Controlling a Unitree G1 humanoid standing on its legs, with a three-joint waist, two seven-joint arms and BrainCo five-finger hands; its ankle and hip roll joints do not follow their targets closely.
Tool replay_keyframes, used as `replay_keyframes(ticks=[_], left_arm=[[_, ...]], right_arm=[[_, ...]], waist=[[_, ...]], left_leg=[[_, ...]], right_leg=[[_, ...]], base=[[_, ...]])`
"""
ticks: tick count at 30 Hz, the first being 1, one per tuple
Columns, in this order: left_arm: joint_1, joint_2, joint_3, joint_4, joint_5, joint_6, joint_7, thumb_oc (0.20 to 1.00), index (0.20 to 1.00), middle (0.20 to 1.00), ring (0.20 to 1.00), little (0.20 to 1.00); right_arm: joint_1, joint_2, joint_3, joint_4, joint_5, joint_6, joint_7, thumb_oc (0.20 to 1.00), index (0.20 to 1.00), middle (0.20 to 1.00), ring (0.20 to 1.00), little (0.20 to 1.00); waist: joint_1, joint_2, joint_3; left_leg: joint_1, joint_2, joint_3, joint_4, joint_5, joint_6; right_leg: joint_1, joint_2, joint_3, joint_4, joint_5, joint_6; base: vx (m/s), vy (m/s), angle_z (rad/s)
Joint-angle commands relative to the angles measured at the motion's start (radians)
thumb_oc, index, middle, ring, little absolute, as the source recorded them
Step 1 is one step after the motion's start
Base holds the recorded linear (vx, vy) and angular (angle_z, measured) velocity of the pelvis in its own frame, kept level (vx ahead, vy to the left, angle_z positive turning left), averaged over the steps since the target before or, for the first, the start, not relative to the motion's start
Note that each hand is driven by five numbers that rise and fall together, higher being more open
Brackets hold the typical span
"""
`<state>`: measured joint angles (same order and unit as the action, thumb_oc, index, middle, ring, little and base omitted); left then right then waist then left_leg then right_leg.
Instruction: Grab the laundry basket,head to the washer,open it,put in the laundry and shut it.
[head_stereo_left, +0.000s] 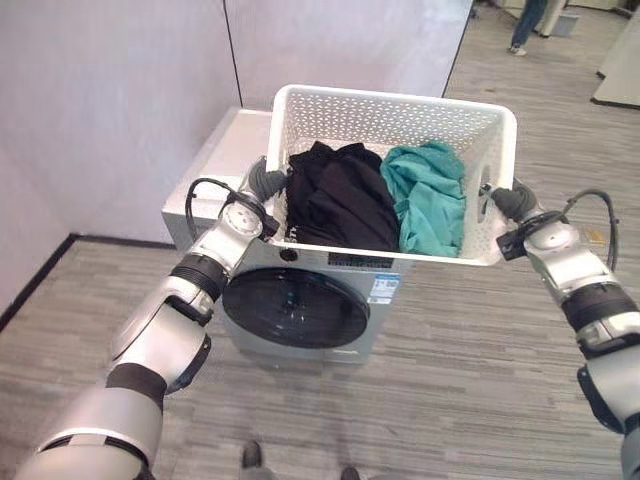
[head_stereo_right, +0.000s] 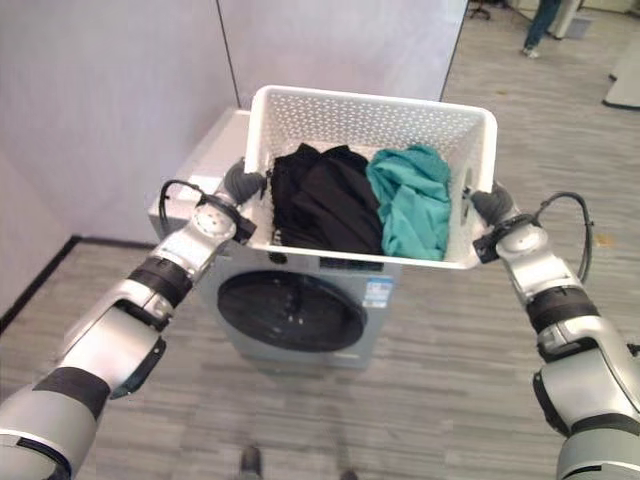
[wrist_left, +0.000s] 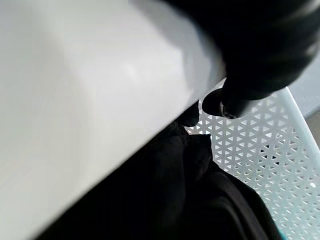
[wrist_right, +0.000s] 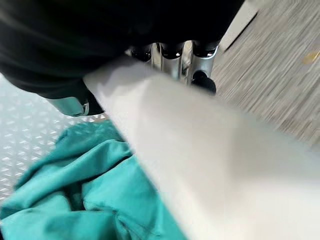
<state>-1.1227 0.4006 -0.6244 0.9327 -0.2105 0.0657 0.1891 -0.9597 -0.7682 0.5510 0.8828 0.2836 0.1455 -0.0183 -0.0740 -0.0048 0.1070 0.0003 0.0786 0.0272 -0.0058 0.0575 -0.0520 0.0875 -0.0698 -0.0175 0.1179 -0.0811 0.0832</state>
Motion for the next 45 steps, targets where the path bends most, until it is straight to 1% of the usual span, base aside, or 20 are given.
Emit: replay_keyframes(ticks=[1, 4, 5, 8, 12, 13, 14, 15, 16, 17, 18, 21, 22, 24, 31, 35, 36, 37, 38, 45], left_arm=[[-0.232, -0.05, -0.065, 0.1, -0.027, -0.102, 0.007, 0.2, 0.2, 0.2, 0.2, 0.2], [-0.266, -0.045, -0.078, 0.145, -0.033, -0.104, 0.006, 0.2, 0.2, 0.2, 0.2, 0.2], [-0.287, -0.029, -0.081, 0.173, -0.037, -0.108, 0.013, 0.2, 0.2, 0.2, 0.2, 0.2], [-0.321, 0.01, -0.089, 0.18, -0.047, -0.114, 0.022, 0.2, 0.2, 0.2, 0.2, 0.2], [-0.367, 0.008, -0.112, 0.258, -0.039, -0.117, 0.018, 0.2, 0.2, 0.2, 0.2, 0.2], [-0.368, 0.004, -0.119, 0.277, -0.042, -0.117, 0.01, 0.2, 0.2, 0.2, 0.2, 0.2], [-0.379, -0.005, -0.127, 0.271, -0.045, -0.117, 0.011, 0.2, 0.2, 0.2, 0.2, 0.2], [-0.38, -0.005, -0.126, 0.271, -0.045, -0.117, 0.011, 0.2, 0.2, 0.2, 0.2, 0.2], [-0.386, -0.009, -0.124, 0.259, -0.048, -0.117, 0.014, 0.2, 0.2, 0.2, 0.2, 0.2], [-0.393, -0.016, -0.121, 0.241, -0.058, -0.116, 0.012, 0.2, 0.2, 0.2, 0.2, 0.2], [-0.394, -0.016, -0.122, 0.241, -0.058, -0.116, 0.012, 0.2, 0.2, 0.2, 0.2, 0.2], [-0.404, -0.018, -0.123, 0.242, -0.068, -0.114, 0.012, 0.2, 0.2, 0.2, 0.2, 0.2], [-0.405, -0.016, -0.128, 0.247, -0.059, -0.114, 0.009, 0.2, 0.2, 0.2, 0.2, 0.2], [-0.39, -0.017, -0.119, 0.252, -0.06, -0.115, 0.005, 0.2, 0.2, 0.2, 0.2, 0.2], [-0.374, -0.022, -0.156, 0.302, -0.027, -0.102, -0.018, 0.2, 0.2, 0.2, 0.2, 0.2], [-0.388, -0.022, -0.176, 0.351, -0.019, -0.093, -0.036, 0.2, 0.2, 0.2, 0.2, 0.2], [-0.399, -0.018, -0.183, 0.369, -0.02, -0.088, -0.036, 0.573, 0.573, 0.573, 0.573, 0.573], [-0.405, -0.012, -0.187, 0.379, -0.019, -0.087, -0.037, 0.846, 0.846, 0.846, 0.846, 0.846], [-0.41, -0.009, -0.192, 0.387, -0.017, -0.085, -0.036, 1.0, 1.0, 1.0, 1.0, 1.0], [-0.423, -0.003, -0.21, 0.432, -0.021, -0.073, -0.05, 1.0, 1.0, 1.0, 1.0, 1.0]], right_arm=[[-0.266, 0.111, 0.115, 0.122, 0.014, -0.031, 0.047, 0.2, 0.2, 0.2, 0.2, 0.2], [-0.318, 0.135, 0.147, 0.177, 0.029, -0.032, 0.052, 0.2, 0.2, 0.2, 0.2, 0.2], [-0.35, 0.146, 0.161, 0.2, 0.033, -0.033, 0.054, 0.2, 0.2, 0.2, 0.2, 0.2], [-0.4, 0.143, 0.195, 0.242, 0.024, -0.028, 0.07, 0.2, 0.2, 0.2, 0.2, 0.2], [-0.465, 0.128, 0.243, 0.296, 0.04, -0.024, 0.082, 0.2, 0.2, 0.2, 0.2, 0.2], [-0.47, 0.122, 0.251, 0.299, 0.051, -0.03, 0.08, 0.2, 0.2, 0.2, 0.2, 0.2], [-0.479, 0.106, 0.266, 0.3, 0.064, -0.031, 0.074, 0.2, 0.2, 0.2, 0.2, 0.2], [-0.48, 0.106, 0.267, 0.301, 0.064, -0.032, 0.074, 0.2, 0.2, 0.2, 0.2, 0.2], [-0.484, 0.102, 0.268, 0.296, 0.064, -0.034, 0.077, 0.2, 0.2, 0.2, 0.2, 0.2], [-0.487, 0.089, 0.271, 0.276, 0.059, -0.036, 0.072, 0.2, 0.2, 0.2, 0.2, 0.2], [-0.487, 0.088, 0.271, 0.275, 0.059, -0.035, 0.072, 0.2, 0.2, 0.2, 0.2, 0.2], [-0.47, 0.079, 0.264, 0.267, 0.062, -0.038, 0.066, 0.2, 0.2, 0.2, 0.2, 0.2], [-0.456, 0.08, 0.263, 0.274, 0.047, -0.038, 0.07, 0.2, 0.2, 0.2, 0.2, 0.2], [-0.42, 0.094, 0.248, 0.276, 0.04, -0.034, 0.082, 0.2, 0.2, 0.2, 0.2, 0.2], [-0.354, 0.143, 0.258, 0.291, -0.013, -0.009, 0.138, 0.2, 0.2, 0.2, 0.2, 0.2], [-0.378, 0.172, 0.27, 0.351, -0.025, 0.003, 0.164, 0.2, 0.2, 0.2, 0.2, 0.2], [-0.395, 0.181, 0.263, 0.38, -0.016, 0.005, 0.156, 0.78, 0.78, 0.78, 0.78, 0.78], [-0.405, 0.184, 0.262, 0.391, -0.014, 0.003, 0.155, 1.0, 1.0, 1.0, 1.0, 1.0], [-0.413, 0.185, 0.264, 0.4, -0.013, 0.003, 0.155, 1.0, 1.0, 1.0, 1.0, 1.0], [-0.482, 0.2, 0.269, 0.476, -0.007, 0.005, 0.15, 1.0, 1.0, 1.0, 1.0, 1.0]], waist=[[0.085, -0.006, -0.015], [0.085, -0.004, -0.027], [0.091, -0.002, -0.034], [0.095, -0.002, -0.031], [0.063, -0.031, -0.04], [0.054, -0.038, -0.046], [0.045, -0.049, -0.048], [0.041, -0.047, -0.046], [0.042, -0.055, -0.037], [0.06, -0.073, -0.005], [0.057, -0.072, -0.006], [0.077, -0.091, -0.003], [0.082, -0.089, -0.006], [0.08, -0.063, -0.022], [0.079, -0.028, -0.043], [0.075, -0.023, -0.049], [0.074, -0.02, -0.053], [0.074, -0.019, -0.055], [0.075, -0.018, -0.057], [0.081, -0.013, -0.068]], left_leg=[[0.021, -0.011, 0.017, 0.075, -0.089, 0.029], [0.036, -0.013, 0.022, 0.051, -0.095, 0.025], [0.046, -0.008, 0.025, 0.04, -0.103, 0.018], [0.075, -0.004, 0.027, 0.024, -0.109, 0.009], [0.106, -0.004, 0.022, 0.026, -0.13, -0.003], [0.105, 0.004, 0.019, 0.054, -0.139, -0.013], [0.082, 0.01, -0.002, 0.164, -0.154, -0.025], [0.077, 0.012, -0.006, 0.173, -0.158, -0.026], [0.04, 0.006, -0.025, 0.273, -0.144, -0.031], [-0.051, -0.01, -0.059, 0.43, -0.091, -0.038], [-0.057, -0.009, -0.062, 0.438, -0.094, -0.038], [-0.111, 0.033, -0.037, 0.3, -0.093, -0.039], [-0.132, 0.057, -0.038, 0.259, -0.066, -0.048], [-0.08, 0.07, -0.019, 0.157, -0.065, -0.045], [0.019, 0.031, 0.031, 0.052, -0.075, -0.025], [0.045, 0.024, 0.053, 0.022, -0.075, -0.018], [0.053, 0.019, 0.057, 0.015, -0.077, -0.014], [0.056, 0.019, 0.058, 0.011, -0.077, -0.013], [0.058, 0.018, 0.059, 0.008, -0.077, -0.013], [0.073, 0.012, 0.059, -0.01, -0.078, -0.01]], right_leg=[[-0.13, -0.084, -0.021, 0.213, 0.061, 0.084], [-0.124, -0.095, -0.048, 0.118, 0.073, 0.081], [-0.156, -0.114, -0.078, 0.04, 0.112, 0.088], [-0.191, -0.135, -0.142, -0.05, 0.159, 0.094], [-0.182, -0.09, -0.077, -0.028, 0.13, 0.077], [-0.175, -0.074, -0.07, -0.021, 0.114, 0.066], [-0.151, -0.056, -0.097, -0.013, 0.084, 0.038], [-0.149, -0.056, -0.101, -0.013, 0.083, 0.037], [-0.138, -0.05, -0.108, -0.011, 0.076, 0.023], [-0.109, -0.042, -0.113, -0.014, 0.063, -0.001], [-0.11, -0.041, -0.116, -0.014, 0.062, -0.001], [-0.079, -0.055, -0.122, -0.035, 0.041, 0.018], [-0.068, -0.06, -0.122, -0.038, 0.035, 0.023], [-0.061, -0.048, -0.117, -0.032, 0.019, 0.031], [-0.037, -0.093, -0.102, -0.037, 0.038, 0.058], [-0.043, -0.103, -0.102, -0.023, 0.044, 0.073], [-0.044, -0.105, -0.101, -0.024, 0.05, 0.078], [-0.044, -0.106, -0.101, -0.025, 0.052, 0.08], [-0.044, -0.107, -0.102, -0.026, 0.053, 0.081], [-0.034, -0.117, -0.116, -0.039, 0.06, 0.091]], base=[[0.09, 0.063, -0.24], [0.12, -0.026, -0.2], [0.16, -0.105, -0.06], [0.17, -0.073, -0.19], [0.2, -0.078, 0.29], [0.36, -0.21, 0.81], [0.26, -0.169, 0.77], [0.21, -0.18, 0.73], [0.1, -0.153, 0.53], [0.09, -0.149, 0.48], [0.1, -0.101, 0.35], [0.17, 0.027, 0.09], [0.21, 0.099, -0.03], [0.23, 0.133, -0.15], [0.14, 0.136, -0.34], [0.09, 0.081, -0.12], [0.1, 0.055, -0.09], [0.08, 0.047, -0.08], [0.06, 0.039, -0.14], [0.01, 0.007, -0.02]])
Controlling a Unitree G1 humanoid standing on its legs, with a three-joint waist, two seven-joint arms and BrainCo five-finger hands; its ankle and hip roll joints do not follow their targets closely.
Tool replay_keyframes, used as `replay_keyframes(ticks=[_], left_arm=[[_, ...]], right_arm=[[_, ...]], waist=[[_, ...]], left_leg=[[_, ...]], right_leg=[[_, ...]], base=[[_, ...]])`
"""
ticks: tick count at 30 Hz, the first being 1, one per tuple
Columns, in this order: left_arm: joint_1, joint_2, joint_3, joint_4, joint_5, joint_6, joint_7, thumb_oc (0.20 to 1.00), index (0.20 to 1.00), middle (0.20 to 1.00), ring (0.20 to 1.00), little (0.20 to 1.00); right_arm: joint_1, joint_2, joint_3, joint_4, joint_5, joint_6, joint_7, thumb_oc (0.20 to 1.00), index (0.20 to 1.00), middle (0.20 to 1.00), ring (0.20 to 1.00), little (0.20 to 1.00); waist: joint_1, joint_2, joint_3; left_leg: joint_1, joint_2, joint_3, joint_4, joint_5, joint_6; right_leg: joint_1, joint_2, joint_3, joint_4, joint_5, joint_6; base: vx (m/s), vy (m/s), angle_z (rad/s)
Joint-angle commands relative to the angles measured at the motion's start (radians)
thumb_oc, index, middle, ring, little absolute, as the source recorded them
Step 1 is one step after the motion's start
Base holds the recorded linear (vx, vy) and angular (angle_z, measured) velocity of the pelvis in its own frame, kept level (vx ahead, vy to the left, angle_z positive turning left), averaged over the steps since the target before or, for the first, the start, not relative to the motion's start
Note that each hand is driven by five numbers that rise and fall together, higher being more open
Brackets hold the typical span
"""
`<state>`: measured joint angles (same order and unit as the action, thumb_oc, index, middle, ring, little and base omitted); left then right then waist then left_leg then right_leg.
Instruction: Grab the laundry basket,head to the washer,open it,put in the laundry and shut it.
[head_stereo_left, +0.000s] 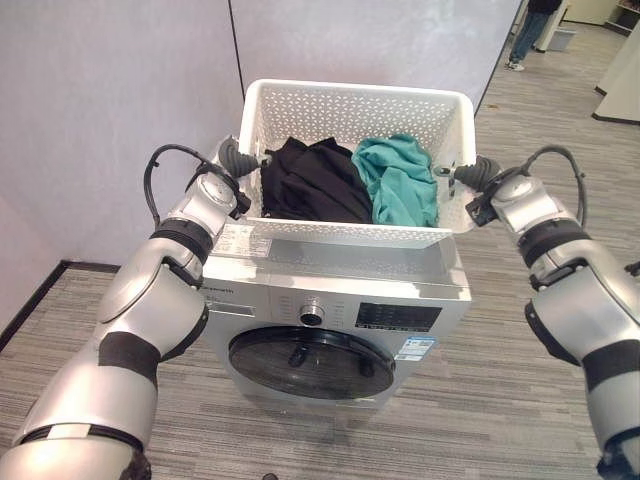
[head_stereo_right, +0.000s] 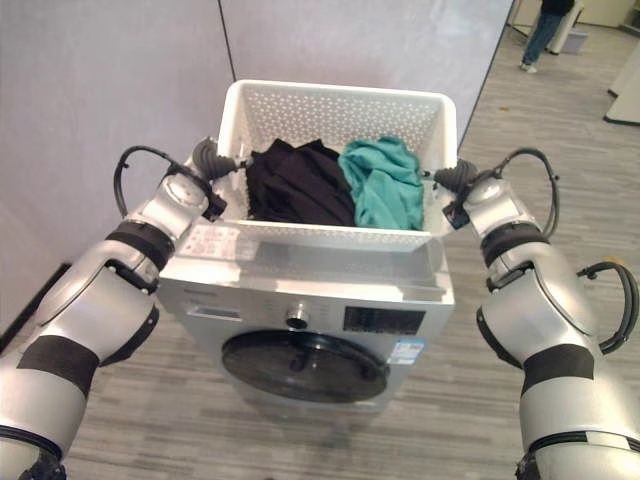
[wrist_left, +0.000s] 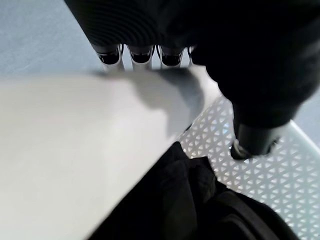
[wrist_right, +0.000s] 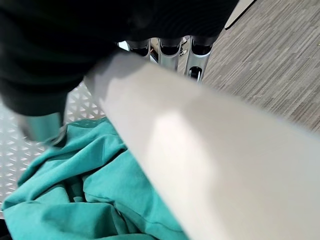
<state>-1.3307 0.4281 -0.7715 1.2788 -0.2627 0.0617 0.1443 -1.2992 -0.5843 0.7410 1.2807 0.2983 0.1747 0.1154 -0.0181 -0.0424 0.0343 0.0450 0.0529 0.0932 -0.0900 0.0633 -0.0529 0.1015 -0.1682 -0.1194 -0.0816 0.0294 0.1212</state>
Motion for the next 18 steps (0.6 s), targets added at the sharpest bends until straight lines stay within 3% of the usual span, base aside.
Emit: replay_keyframes(ticks=[1, 13, 18], left_arm=[[-0.217, -0.032, -0.065, 0.086, 0.034, -0.068, -0.007, 1.0, 1.0, 1.0, 1.0, 1.0], [-0.23, -0.021, -0.043, 0.082, 0.013, -0.081, 0.02, 1.0, 1.0, 1.0, 1.0, 1.0], [-0.155, 0.007, 0.141, -0.118, -0.135, -0.179, 0.131, 1.0, 1.0, 1.0, 1.0, 1.0]], right_arm=[[-0.149, 0.018, 0.085, 0.089, -0.029, -0.023, 0.018, 1.0, 1.0, 1.0, 1.0, 1.0], [-0.175, 0.0, 0.055, 0.12, 0.005, -0.037, -0.009, 1.0, 1.0, 1.0, 1.0, 1.0], [-0.152, -0.058, -0.028, 0.027, 0.111, -0.096, -0.077, 1.0, 1.0, 1.0, 1.0, 1.0]], waist=[[0.026, 0.025, 0.004], [0.025, 0.037, 0.0], [0.025, 0.028, 0.002]], left_leg=[[0.03, 0.037, -0.008, 0.072, -0.083, -0.01], [0.049, 0.033, -0.018, 0.056, -0.082, -0.012], [0.05, 0.033, -0.024, 0.053, -0.086, -0.014]], right_leg=[[-0.046, -0.02, -0.016, 0.16, -0.051, 0.053], [-0.038, -0.025, -0.03, 0.16, -0.051, 0.059], [-0.034, -0.026, -0.034, 0.16, -0.055, 0.058]], base=[[0.0, 0.0, 0.0], [0.0, 0.0, 0.0], [0.0, 0.0, 0.0]])
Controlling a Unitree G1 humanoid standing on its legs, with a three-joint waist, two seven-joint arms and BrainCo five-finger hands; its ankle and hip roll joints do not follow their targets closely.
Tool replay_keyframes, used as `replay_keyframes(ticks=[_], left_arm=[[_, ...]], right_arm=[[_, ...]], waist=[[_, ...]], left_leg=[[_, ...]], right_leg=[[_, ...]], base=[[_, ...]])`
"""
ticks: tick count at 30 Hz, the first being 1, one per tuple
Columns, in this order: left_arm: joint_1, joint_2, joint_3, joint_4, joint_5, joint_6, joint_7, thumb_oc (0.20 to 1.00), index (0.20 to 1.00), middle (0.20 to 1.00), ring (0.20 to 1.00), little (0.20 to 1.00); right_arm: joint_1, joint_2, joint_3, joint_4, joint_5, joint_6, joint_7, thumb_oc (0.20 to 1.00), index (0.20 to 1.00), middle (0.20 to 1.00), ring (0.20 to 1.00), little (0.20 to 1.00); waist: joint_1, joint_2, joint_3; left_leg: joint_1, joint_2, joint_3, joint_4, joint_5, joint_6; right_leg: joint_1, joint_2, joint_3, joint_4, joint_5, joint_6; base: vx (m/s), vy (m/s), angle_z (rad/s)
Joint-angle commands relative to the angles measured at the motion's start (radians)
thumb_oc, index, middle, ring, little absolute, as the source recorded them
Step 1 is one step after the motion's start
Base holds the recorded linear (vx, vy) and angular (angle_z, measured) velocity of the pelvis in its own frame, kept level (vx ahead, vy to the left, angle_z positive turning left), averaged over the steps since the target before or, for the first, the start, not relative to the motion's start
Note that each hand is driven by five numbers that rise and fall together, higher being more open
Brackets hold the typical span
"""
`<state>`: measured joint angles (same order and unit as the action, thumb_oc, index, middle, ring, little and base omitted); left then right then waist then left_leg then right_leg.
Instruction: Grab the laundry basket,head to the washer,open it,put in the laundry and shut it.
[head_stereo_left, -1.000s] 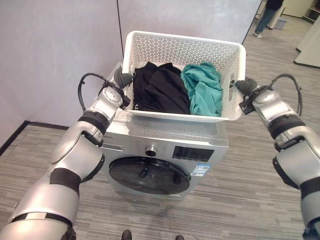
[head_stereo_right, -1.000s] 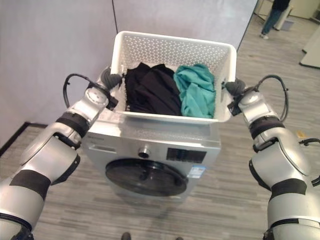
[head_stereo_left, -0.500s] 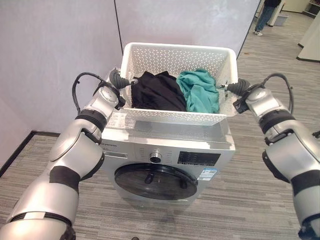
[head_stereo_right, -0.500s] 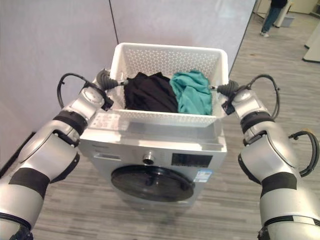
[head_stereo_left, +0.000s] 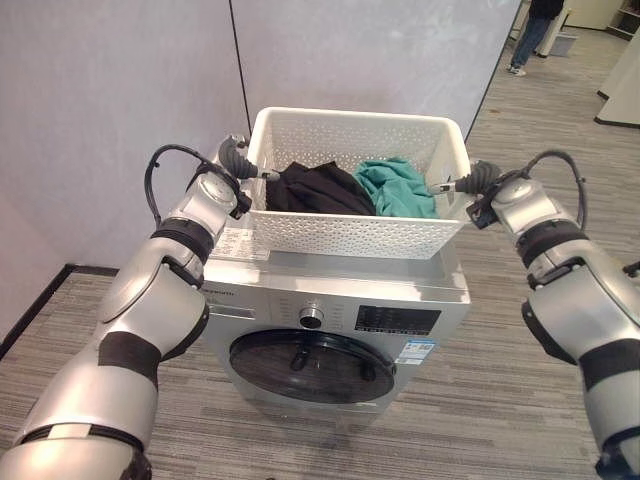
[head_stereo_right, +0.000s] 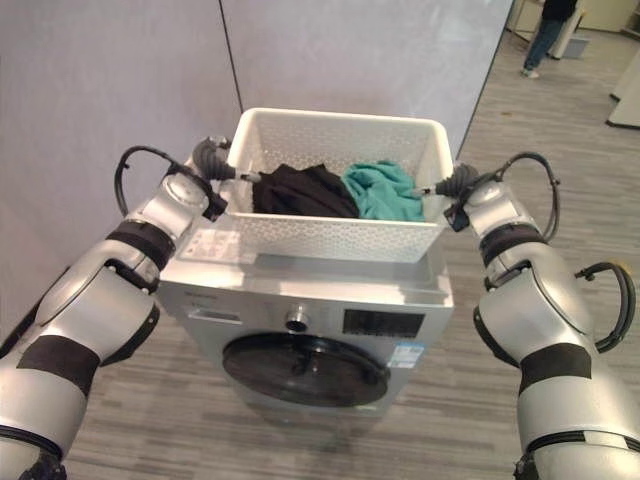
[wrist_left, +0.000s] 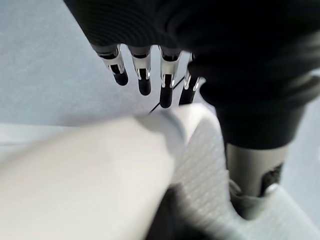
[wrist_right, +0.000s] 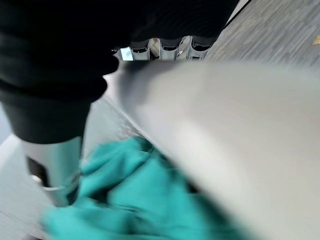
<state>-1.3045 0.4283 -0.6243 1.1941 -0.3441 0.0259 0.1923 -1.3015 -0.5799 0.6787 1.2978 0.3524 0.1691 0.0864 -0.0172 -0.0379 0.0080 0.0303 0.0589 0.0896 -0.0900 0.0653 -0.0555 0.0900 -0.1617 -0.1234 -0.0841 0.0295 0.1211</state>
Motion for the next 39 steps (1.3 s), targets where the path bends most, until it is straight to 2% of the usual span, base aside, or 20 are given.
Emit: replay_keyframes(ticks=[1, 6, 12, 16, 18, 19, 22, 23, 25, 26, 27, 28, 29, 30, 31, 32, 33, 34, 36, 39], left_arm=[[-0.178, 0.007, -0.005, -0.038, -0.053, -0.142, 0.084, 1.0, 1.0, 1.0, 1.0, 1.0], [-0.088, 0.034, 0.085, -0.17, -0.084, -0.193, 0.142, 1.0, 1.0, 1.0, 1.0, 1.0], [-0.089, 0.044, 0.053, -0.141, -0.025, -0.186, 0.142, 1.0, 1.0, 1.0, 1.0, 1.0], [-0.046, 0.093, 0.078, -0.189, -0.001, -0.183, 0.15, 1.0, 1.0, 1.0, 1.0, 1.0], [0.019, 0.151, 0.123, -0.275, 0.013, -0.185, 0.158, 1.0, 1.0, 1.0, 1.0, 1.0], [0.13, 0.221, 0.208, -0.403, 0.027, -0.19, 0.166, 1.0, 1.0, 1.0, 1.0, 1.0], [0.354, 0.334, 0.383, -0.636, 0.117, -0.2, 0.193, 1.0, 1.0, 1.0, 1.0, 1.0], [0.363, 0.333, 0.383, -0.645, 0.12, -0.196, 0.193, 1.0, 1.0, 1.0, 1.0, 1.0], [0.586, 0.412, 0.554, -0.776, 0.237, -0.198, 0.213, 1.0, 1.0, 1.0, 1.0, 1.0], [0.595, 0.41, 0.555, -0.784, 0.239, -0.195, 0.213, 1.0, 1.0, 1.0, 1.0, 1.0], [0.757, 0.427, 0.681, -0.852, 0.29, -0.195, 0.228, 1.0, 1.0, 1.0, 1.0, 1.0], [0.767, 0.424, 0.682, -0.862, 0.291, -0.192, 0.227, 1.0, 1.0, 1.0, 1.0, 1.0], [0.91, 0.403, 0.809, -0.917, 0.316, -0.195, 0.245, 1.0, 1.0, 1.0, 1.0, 1.0], [0.921, 0.399, 0.812, -0.928, 0.318, -0.191, 0.243, 1.0, 1.0, 1.0, 1.0, 1.0], [1.056, 0.365, 0.924, -0.973, 0.326, -0.192, 0.246, 1.0, 1.0, 1.0, 1.0, 1.0], [1.128, 0.335, 0.98, -0.998, 0.322, -0.192, 0.242, 1.0, 1.0, 1.0, 1.0, 1.0], [1.137, 0.332, 0.982, -1.007, 0.323, -0.19, 0.24, 1.0, 1.0, 1.0, 1.0, 1.0], [1.265, 0.275, 1.058, -1.032, 0.309, -0.191, 0.229, 1.0, 1.0, 1.0, 1.0, 1.0], [1.311, 0.251, 1.078, -1.038, 0.306, -0.19, 0.224, 1.0, 1.0, 1.0, 1.0, 1.0], [1.483, 0.113, 1.11, -1.014, 0.229, -0.193, 0.185, 1.0, 1.0, 1.0, 1.0, 1.0]], right_arm=[[-0.148, -0.062, 0.035, 0.009, 0.057, -0.09, -0.048, 1.0, 1.0, 1.0, 1.0, 1.0], [-0.099, -0.081, 0.002, -0.043, 0.071, -0.118, -0.058, 1.0, 1.0, 1.0, 1.0, 1.0], [-0.102, -0.087, 0.0, -0.059, 0.085, -0.135, -0.075, 1.0, 1.0, 1.0, 1.0, 1.0], [-0.074, -0.132, -0.029, -0.133, 0.104, -0.153, -0.093, 1.0, 1.0, 1.0, 1.0, 1.0], [-0.027, -0.189, -0.067, -0.225, 0.105, -0.162, -0.113, 1.0, 1.0, 1.0, 1.0, 1.0], [0.073, -0.261, -0.155, -0.365, 0.092, -0.177, -0.138, 1.0, 1.0, 1.0, 1.0, 1.0], [0.309, -0.384, -0.377, -0.621, 0.044, -0.209, -0.197, 1.0, 1.0, 1.0, 1.0, 1.0], [0.328, -0.383, -0.39, -0.633, 0.04, -0.204, -0.198, 1.0, 1.0, 1.0, 1.0, 1.0], [0.602, -0.433, -0.63, -0.819, -0.018, -0.235, -0.232, 1.0, 1.0, 1.0, 1.0, 1.0], [0.621, -0.431, -0.642, -0.831, -0.021, -0.232, -0.232, 1.0, 1.0, 1.0, 1.0, 1.0], [0.803, -0.429, -0.804, -0.935, -0.066, -0.248, -0.256, 1.0, 1.0, 1.0, 1.0, 1.0], [0.824, -0.425, -0.817, -0.948, -0.069, -0.244, -0.256, 1.0, 1.0, 1.0, 1.0, 1.0], [0.971, -0.401, -0.949, -1.02, -0.099, -0.261, -0.27, 1.0, 1.0, 1.0, 1.0, 1.0], [0.989, -0.397, -0.96, -1.034, -0.101, -0.257, -0.269, 1.0, 1.0, 1.0, 1.0, 1.0], [1.133, -0.363, -1.077, -1.097, -0.149, -0.257, -0.274, 1.0, 1.0, 1.0, 1.0, 1.0], [1.206, -0.334, -1.134, -1.123, -0.175, -0.253, -0.28, 1.0, 1.0, 1.0, 1.0, 1.0], [1.216, -0.33, -1.139, -1.132, -0.177, -0.25, -0.278, 1.0, 1.0, 1.0, 1.0, 1.0], [1.315, -0.26, -1.204, -1.177, -0.225, -0.245, -0.285, 1.0, 1.0, 1.0, 1.0, 1.0], [1.35, -0.226, -1.213, -1.197, -0.243, -0.239, -0.28, 1.0, 1.0, 1.0, 1.0, 1.0], [1.521, -0.036, -1.216, -1.255, -0.224, -0.239, -0.229, 1.0, 1.0, 1.0, 1.0, 1.0]], waist=[[0.023, 0.024, 0.028], [0.019, 0.019, 0.021], [0.012, 0.023, 0.018], [0.012, 0.026, 0.021], [0.012, 0.027, 0.024], [0.012, 0.028, 0.027], [0.01, 0.032, 0.029], [0.011, 0.029, 0.023], [0.012, 0.03, 0.022], [0.013, 0.028, 0.017], [0.013, 0.029, 0.016], [0.016, 0.028, 0.011], [0.015, 0.028, 0.014], [0.016, 0.028, 0.009], [0.016, 0.026, 0.011], [0.017, 0.027, 0.01], [0.018, 0.027, 0.005], [0.02, 0.028, 0.003], [0.021, 0.028, 0.003], [0.011, 0.026, 0.024]], left_leg=[[0.065, 0.027, -0.02, 0.052, -0.088, -0.011], [0.071, 0.027, -0.021, 0.042, -0.088, -0.013], [0.072, 0.028, -0.019, 0.035, -0.083, -0.014], [0.07, 0.026, -0.019, 0.034, -0.084, -0.014], [0.068, 0.026, -0.019, 0.034, -0.085, -0.013], [0.058, 0.026, -0.018, 0.036, -0.079, -0.01], [0.054, 0.024, -0.015, 0.033, -0.082, -0.008], [0.057, 0.024, -0.015, 0.031, -0.086, -0.009], [0.057, 0.022, -0.015, 0.028, -0.089, -0.007], [0.06, 0.022, -0.015, 0.026, -0.093, -0.007], [0.061, 0.021, -0.013, 0.023, -0.094, -0.005], [0.066, 0.021, -0.013, 0.02, -0.099, -0.005], [0.063, 0.02, -0.012, 0.02, -0.097, -0.003], [0.068, 0.021, -0.013, 0.018, -0.102, -0.003], [0.065, 0.02, -0.012, 0.017, -0.099, -0.002], [0.066, 0.02, -0.011, 0.016, -0.1, -0.001], [0.069, 0.021, -0.011, 0.014, -0.105, -0.002], [0.074, 0.021, -0.011, 0.01, -0.115, -0.002], [0.073, 0.021, -0.011, 0.01, -0.116, -0.001], [0.062, 0.021, -0.003, 0.013, -0.107, 0.001]], right_leg=[[-0.022, -0.032, -0.03, 0.163, -0.056, 0.058], [-0.018, -0.032, -0.031, 0.158, -0.054, 0.058], [-0.021, -0.032, -0.032, 0.156, -0.05, 0.059], [-0.025, -0.034, -0.032, 0.154, -0.045, 0.059], [-0.028, -0.034, -0.032, 0.153, -0.046, 0.059], [-0.037, -0.036, -0.032, 0.15, -0.037, 0.057], [-0.039, -0.039, -0.036, 0.144, -0.037, 0.055], [-0.035, -0.039, -0.037, 0.144, -0.041, 0.056], [-0.034, -0.041, -0.037, 0.135, -0.039, 0.056], [-0.03, -0.041, -0.038, 0.134, -0.043, 0.057], [-0.029, -0.044, -0.037, 0.128, -0.042, 0.057], [-0.025, -0.043, -0.038, 0.127, -0.047, 0.058], [-0.026, -0.045, -0.04, 0.123, -0.044, 0.055], [-0.022, -0.045, -0.041, 0.122, -0.048, 0.057], [-0.022, -0.045, -0.042, 0.115, -0.045, 0.054], [-0.021, -0.046, -0.043, 0.11, -0.045, 0.053], [-0.018, -0.045, -0.043, 0.109, -0.049, 0.054], [-0.01, -0.046, -0.045, 0.095, -0.053, 0.055], [-0.01, -0.046, -0.046, 0.091, -0.052, 0.054], [-0.017, -0.044, -0.048, 0.082, -0.043, 0.045]], base=[[0.0, 0.0, 0.0], [0.0, 0.0, 0.0], [0.0, 0.0, 0.0], [0.0, 0.0, 0.0], [0.0, 0.0, 0.0], [0.0, 0.0, 0.0], [0.0, 0.0, 0.0], [0.04, -0.008, 0.02], [0.05, -0.015, 0.02], [0.06, -0.012, -0.02], [0.06, -0.004, -0.03], [0.05, -0.014, -0.03], [0.05, -0.01, -0.02], [0.05, -0.028, -0.02], [0.06, -0.023, -0.02], [0.06, -0.023, -0.02], [0.09, -0.02, -0.01], [0.0, 0.0, 0.0], [0.03, -0.024, -0.02], [-0.02, -0.049, 0.0]])
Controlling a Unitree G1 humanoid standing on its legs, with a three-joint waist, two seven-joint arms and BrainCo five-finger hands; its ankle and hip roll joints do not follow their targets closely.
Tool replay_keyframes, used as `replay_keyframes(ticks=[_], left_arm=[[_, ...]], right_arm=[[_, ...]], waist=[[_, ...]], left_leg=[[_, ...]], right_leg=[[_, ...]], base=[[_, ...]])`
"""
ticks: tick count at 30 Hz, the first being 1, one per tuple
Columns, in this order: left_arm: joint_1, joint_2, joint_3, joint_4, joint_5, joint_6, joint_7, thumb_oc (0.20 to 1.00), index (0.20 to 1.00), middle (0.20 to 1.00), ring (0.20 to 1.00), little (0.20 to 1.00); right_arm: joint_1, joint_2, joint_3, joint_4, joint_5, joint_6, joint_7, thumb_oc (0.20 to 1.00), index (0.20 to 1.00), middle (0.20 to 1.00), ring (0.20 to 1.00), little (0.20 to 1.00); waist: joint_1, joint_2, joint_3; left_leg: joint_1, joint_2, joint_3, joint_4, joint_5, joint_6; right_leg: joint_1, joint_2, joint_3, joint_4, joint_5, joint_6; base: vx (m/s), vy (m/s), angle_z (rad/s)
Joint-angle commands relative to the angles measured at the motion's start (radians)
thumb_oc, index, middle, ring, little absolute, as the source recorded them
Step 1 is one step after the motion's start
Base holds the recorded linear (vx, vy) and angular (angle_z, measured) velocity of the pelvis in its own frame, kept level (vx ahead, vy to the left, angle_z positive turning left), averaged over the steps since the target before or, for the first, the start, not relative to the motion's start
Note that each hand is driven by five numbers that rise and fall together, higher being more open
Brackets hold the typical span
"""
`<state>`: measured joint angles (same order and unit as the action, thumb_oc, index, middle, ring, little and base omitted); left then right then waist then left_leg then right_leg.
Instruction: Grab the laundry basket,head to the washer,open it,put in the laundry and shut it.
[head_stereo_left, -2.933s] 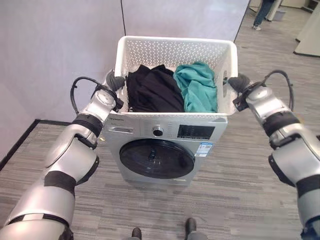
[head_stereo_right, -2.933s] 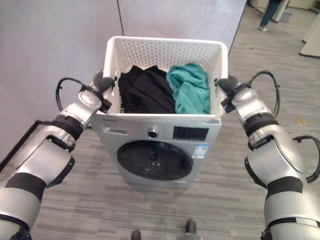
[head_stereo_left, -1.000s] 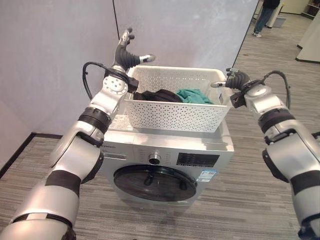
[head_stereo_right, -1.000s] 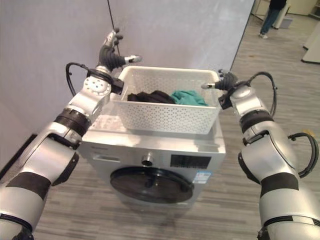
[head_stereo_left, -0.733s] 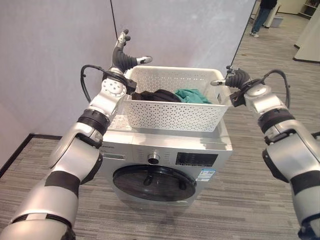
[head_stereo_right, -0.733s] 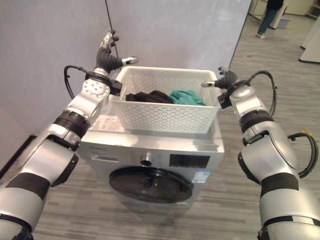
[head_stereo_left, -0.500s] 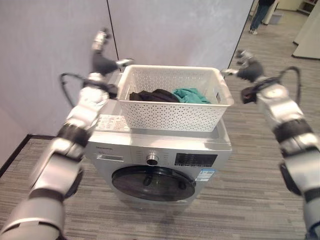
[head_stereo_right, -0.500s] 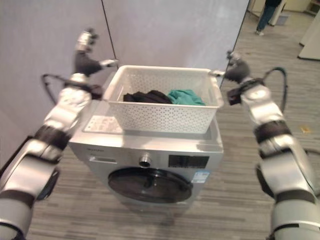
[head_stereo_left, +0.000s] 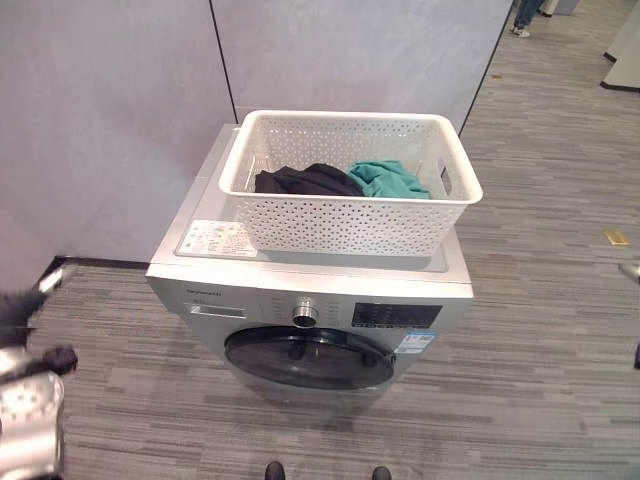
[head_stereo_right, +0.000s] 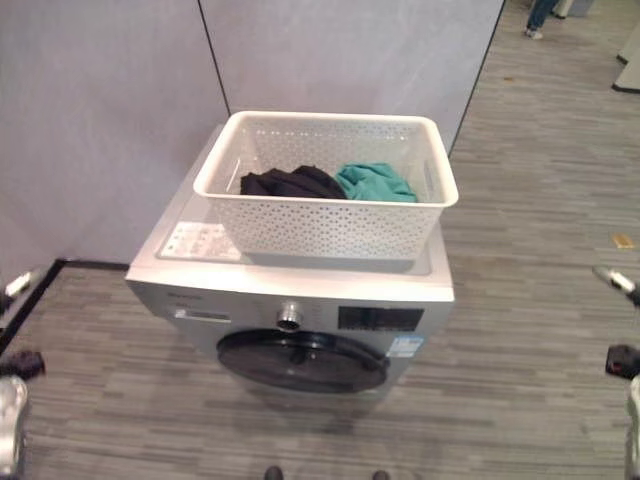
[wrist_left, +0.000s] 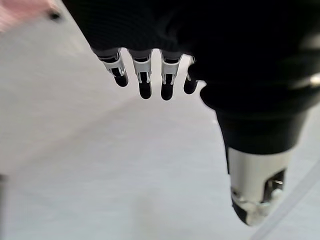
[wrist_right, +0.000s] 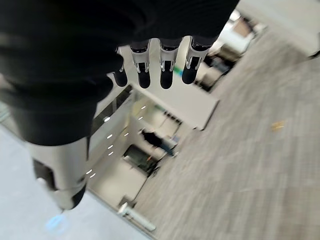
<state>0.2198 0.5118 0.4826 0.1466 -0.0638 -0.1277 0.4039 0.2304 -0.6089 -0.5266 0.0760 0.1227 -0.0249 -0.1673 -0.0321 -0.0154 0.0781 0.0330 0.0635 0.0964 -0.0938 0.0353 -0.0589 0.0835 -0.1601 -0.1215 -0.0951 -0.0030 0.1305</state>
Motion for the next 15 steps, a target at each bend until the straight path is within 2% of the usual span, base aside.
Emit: replay_keyframes(ticks=[1, 6, 8, 9, 10, 11, 12, 13, 14, 15], left_arm=[[-0.037, 0.031, 0.002, 0.034, -0.054, -0.041, -0.028, 1.0, 1.0, 1.0, 1.0, 1.0], [0.043, -0.131, -0.082, 0.151, -0.234, -0.056, -0.095, 1.0, 1.0, 1.0, 1.0, 1.0], [0.027, -0.185, -0.132, 0.274, -0.419, -0.073, -0.153, 1.0, 1.0, 1.0, 1.0, 1.0], [0.011, -0.218, -0.195, 0.395, -0.477, -0.062, -0.191, 1.0, 1.0, 1.0, 1.0, 1.0], [0.008, -0.217, -0.195, 0.398, -0.479, -0.064, -0.192, 1.0, 1.0, 1.0, 1.0, 1.0], [-0.038, -0.239, -0.248, 0.569, -0.502, -0.047, -0.213, 1.0, 1.0, 1.0, 1.0, 1.0], [-0.042, -0.238, -0.247, 0.574, -0.503, -0.049, -0.214, 1.0, 1.0, 1.0, 1.0, 1.0], [-0.061, -0.251, -0.267, 0.656, -0.507, -0.043, -0.218, 1.0, 1.0, 1.0, 1.0, 1.0], [-0.124, -0.277, -0.317, 0.852, -0.491, -0.027, -0.232, 1.0, 1.0, 1.0, 1.0, 1.0], [-0.128, -0.276, -0.317, 0.856, -0.491, -0.029, -0.234, 1.0, 1.0, 1.0, 1.0, 1.0]], right_arm=[[-0.006, -0.007, -0.011, -0.034, 0.006, -0.046, 0.025, 1.0, 1.0, 1.0, 1.0, 1.0], [0.122, 0.174, 0.092, 0.067, 0.153, -0.044, 0.116, 1.0, 1.0, 1.0, 1.0, 1.0], [0.129, 0.201, 0.188, 0.219, 0.275, -0.039, 0.2, 1.0, 1.0, 1.0, 1.0, 1.0], [0.098, 0.207, 0.27, 0.419, 0.332, -0.042, 0.25, 1.0, 1.0, 1.0, 1.0, 1.0], [0.093, 0.205, 0.272, 0.426, 0.334, -0.047, 0.251, 1.0, 1.0, 1.0, 1.0, 1.0], [0.048, 0.206, 0.365, 0.569, 0.297, -0.034, 0.269, 1.0, 1.0, 1.0, 1.0, 1.0], [0.044, 0.206, 0.365, 0.573, 0.298, -0.037, 0.27, 1.0, 1.0, 1.0, 1.0, 1.0], [0.032, 0.215, 0.394, 0.619, 0.289, -0.031, 0.276, 1.0, 1.0, 1.0, 1.0, 1.0], [-0.018, 0.24, 0.464, 0.755, 0.267, -0.029, 0.278, 1.0, 1.0, 1.0, 1.0, 1.0], [-0.021, 0.24, 0.464, 0.759, 0.268, -0.031, 0.279, 1.0, 1.0, 1.0, 1.0, 1.0]], waist=[[0.026, 0.004, -0.052], [0.013, 0.0, -0.03], [0.008, -0.004, -0.023], [0.008, -0.008, -0.016], [0.007, -0.008, -0.015], [0.012, -0.009, -0.01], [0.011, -0.009, -0.008], [0.013, -0.01, -0.008], [0.015, -0.011, -0.012], [0.014, -0.011, -0.009]], left_leg=[[0.064, 0.017, -0.012, 0.013, -0.085, 0.003], [0.054, 0.019, -0.001, 0.016, -0.077, 0.001], [0.046, 0.022, 0.005, 0.017, -0.067, -0.006], [0.042, 0.026, 0.011, 0.02, -0.058, -0.009], [0.042, 0.026, 0.011, 0.02, -0.058, -0.009], [0.039, 0.027, 0.012, 0.022, -0.051, -0.01], [0.04, 0.028, 0.012, 0.022, -0.051, -0.01], [0.039, 0.028, 0.012, 0.022, -0.05, -0.011], [0.04, 0.03, 0.01, 0.022, -0.048, -0.014], [0.041, 0.03, 0.01, 0.022, -0.049, -0.014]], right_leg=[[-0.007, -0.045, -0.049, 0.091, -0.018, 0.038], [-0.014, -0.043, -0.046, 0.081, -0.01, 0.031], [-0.021, -0.042, -0.046, 0.075, -0.001, 0.031], [-0.026, -0.041, -0.042, 0.075, 0.004, 0.031], [-0.026, -0.041, -0.041, 0.075, 0.003, 0.031], [-0.027, -0.039, -0.038, 0.075, 0.005, 0.029], [-0.027, -0.039, -0.038, 0.075, 0.004, 0.029], [-0.026, -0.038, -0.037, 0.074, 0.005, 0.028], [-0.022, -0.036, -0.038, 0.066, 0.005, 0.027], [-0.02, -0.036, -0.038, 0.066, 0.005, 0.027]], base=[[-0.03, -0.027, -0.01], [-0.03, -0.029, 0.0], [-0.09, -0.038, -0.06], [-0.08, -0.026, -0.1], [-0.08, -0.034, -0.12], [-0.03, -0.017, -0.09], [-0.04, -0.025, -0.05], [-0.01, -0.034, -0.05], [-0.01, -0.034, -0.04], [0.0, -0.04, -0.03]])
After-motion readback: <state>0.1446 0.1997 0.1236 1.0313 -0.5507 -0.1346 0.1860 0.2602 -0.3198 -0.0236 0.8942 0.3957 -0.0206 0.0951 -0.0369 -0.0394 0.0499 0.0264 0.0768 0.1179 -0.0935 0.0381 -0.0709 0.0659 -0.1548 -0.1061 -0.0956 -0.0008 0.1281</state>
